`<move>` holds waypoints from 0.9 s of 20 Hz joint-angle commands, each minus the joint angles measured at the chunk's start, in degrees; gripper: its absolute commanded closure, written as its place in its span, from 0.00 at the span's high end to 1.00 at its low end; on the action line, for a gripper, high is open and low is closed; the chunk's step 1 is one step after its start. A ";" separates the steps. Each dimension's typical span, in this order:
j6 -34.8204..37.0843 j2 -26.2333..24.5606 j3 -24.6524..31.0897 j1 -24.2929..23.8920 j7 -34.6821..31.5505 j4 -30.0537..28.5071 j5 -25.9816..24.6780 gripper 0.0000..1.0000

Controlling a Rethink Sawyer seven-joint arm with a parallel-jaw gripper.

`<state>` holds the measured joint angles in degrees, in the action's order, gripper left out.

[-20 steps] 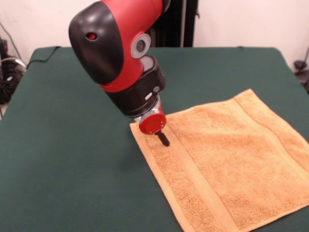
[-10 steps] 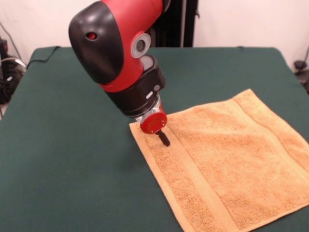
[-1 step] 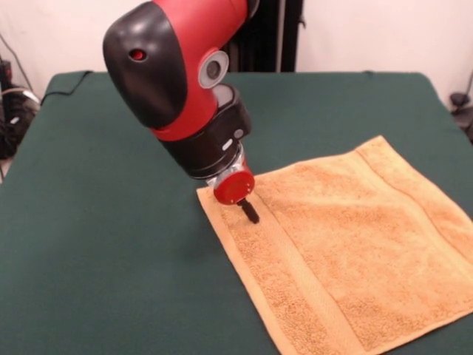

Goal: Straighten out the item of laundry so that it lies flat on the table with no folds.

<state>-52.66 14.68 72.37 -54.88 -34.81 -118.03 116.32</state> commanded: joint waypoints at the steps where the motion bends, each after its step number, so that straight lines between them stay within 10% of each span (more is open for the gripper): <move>1: -15.12 -1.95 -13.28 -2.83 30.14 8.04 -1.51 1.00; 18: -16.63 20.20 -3.34 10.02 26.94 0.64 -0.62 1.00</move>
<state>-64.99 29.64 69.83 -50.31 -27.33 -117.97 114.26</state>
